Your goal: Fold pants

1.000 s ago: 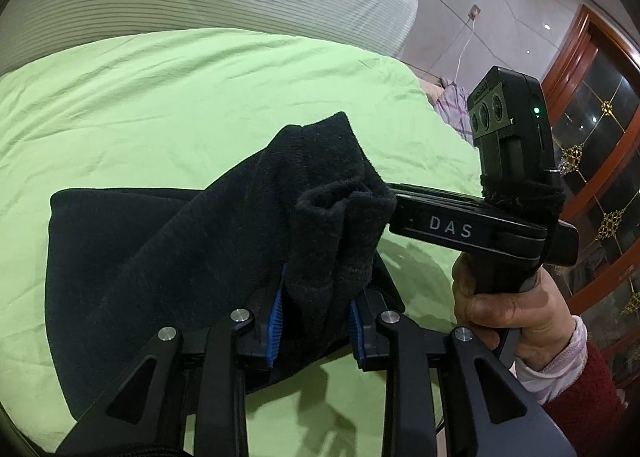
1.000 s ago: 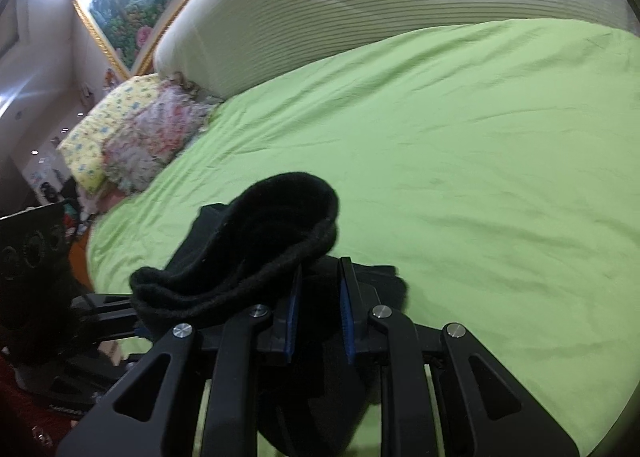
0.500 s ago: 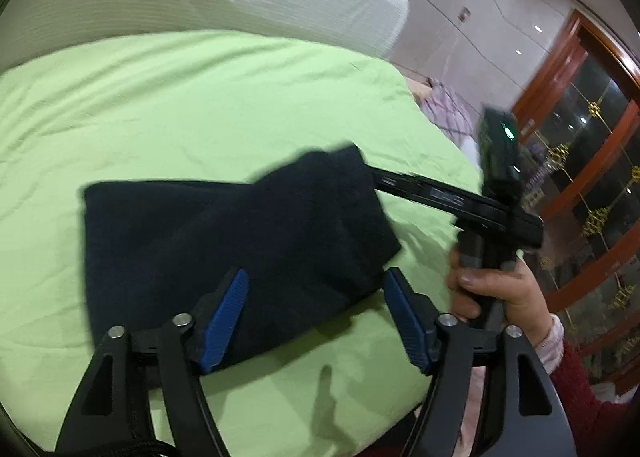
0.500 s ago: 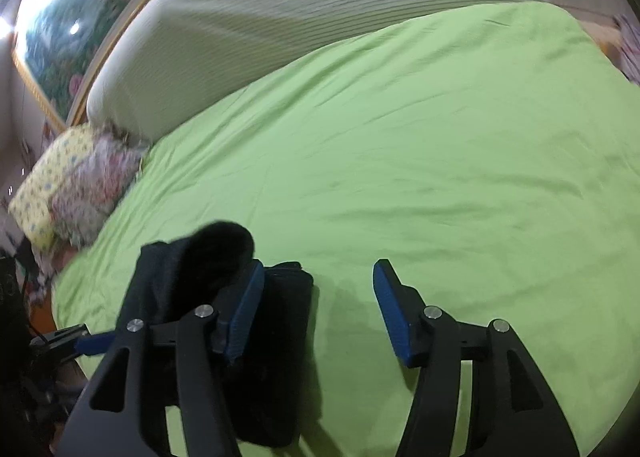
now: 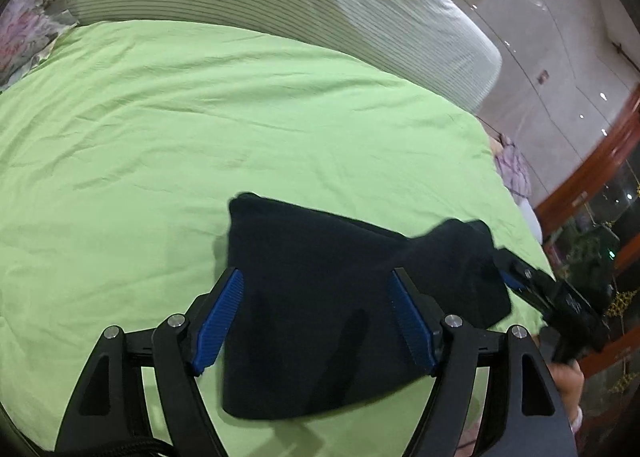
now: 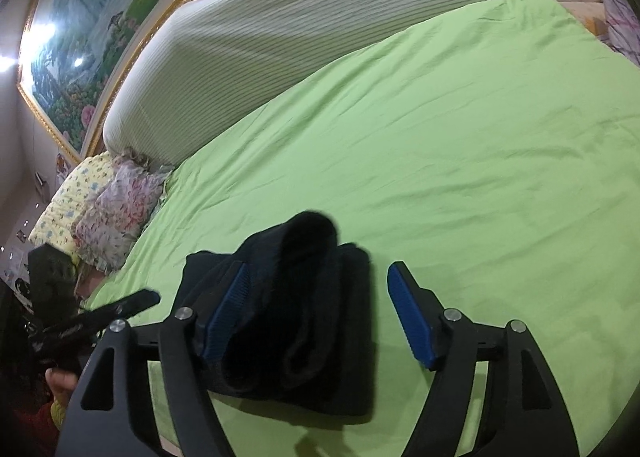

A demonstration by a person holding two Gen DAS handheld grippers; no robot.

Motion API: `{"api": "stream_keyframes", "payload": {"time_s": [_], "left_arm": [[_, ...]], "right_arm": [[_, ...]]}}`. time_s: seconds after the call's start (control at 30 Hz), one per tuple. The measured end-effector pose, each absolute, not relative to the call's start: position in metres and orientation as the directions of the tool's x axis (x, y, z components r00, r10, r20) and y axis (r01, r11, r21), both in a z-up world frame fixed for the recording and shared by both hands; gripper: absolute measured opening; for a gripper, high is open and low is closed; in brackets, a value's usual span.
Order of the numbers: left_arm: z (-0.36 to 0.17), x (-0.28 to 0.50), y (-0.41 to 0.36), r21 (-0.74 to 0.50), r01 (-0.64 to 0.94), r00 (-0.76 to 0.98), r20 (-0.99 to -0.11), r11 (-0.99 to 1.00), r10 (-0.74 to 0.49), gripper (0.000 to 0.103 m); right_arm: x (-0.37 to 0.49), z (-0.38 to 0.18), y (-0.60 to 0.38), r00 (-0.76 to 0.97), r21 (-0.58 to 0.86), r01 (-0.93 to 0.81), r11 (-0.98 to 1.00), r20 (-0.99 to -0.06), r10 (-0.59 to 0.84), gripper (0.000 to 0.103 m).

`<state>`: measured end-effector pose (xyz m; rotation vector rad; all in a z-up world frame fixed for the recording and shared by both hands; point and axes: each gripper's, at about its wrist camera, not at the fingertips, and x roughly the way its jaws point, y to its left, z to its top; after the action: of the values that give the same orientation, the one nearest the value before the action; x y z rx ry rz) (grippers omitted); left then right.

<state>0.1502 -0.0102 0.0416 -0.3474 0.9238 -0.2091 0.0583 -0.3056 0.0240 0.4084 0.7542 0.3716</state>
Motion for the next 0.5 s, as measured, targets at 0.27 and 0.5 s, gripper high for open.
{"api": "stream_keyframes", "payload": {"time_s": [0.27, 0.5], "left_arm": [[0.022, 0.176, 0.002, -0.385, -0.032, 0.566, -0.768, 0.922, -0.301, 0.076], [0.004, 0.187, 0.002, -0.473, -0.012, 0.535, -0.747, 0.881, -0.394, 0.075]], "right_arm": [[0.057, 0.015, -0.288, 0.667, 0.426, -0.156, 0.891, -0.620, 0.413, 0.073], [0.061, 0.007, -0.285, 0.660, 0.452, -0.128, 0.883, -0.626, 0.416, 0.073]]}}
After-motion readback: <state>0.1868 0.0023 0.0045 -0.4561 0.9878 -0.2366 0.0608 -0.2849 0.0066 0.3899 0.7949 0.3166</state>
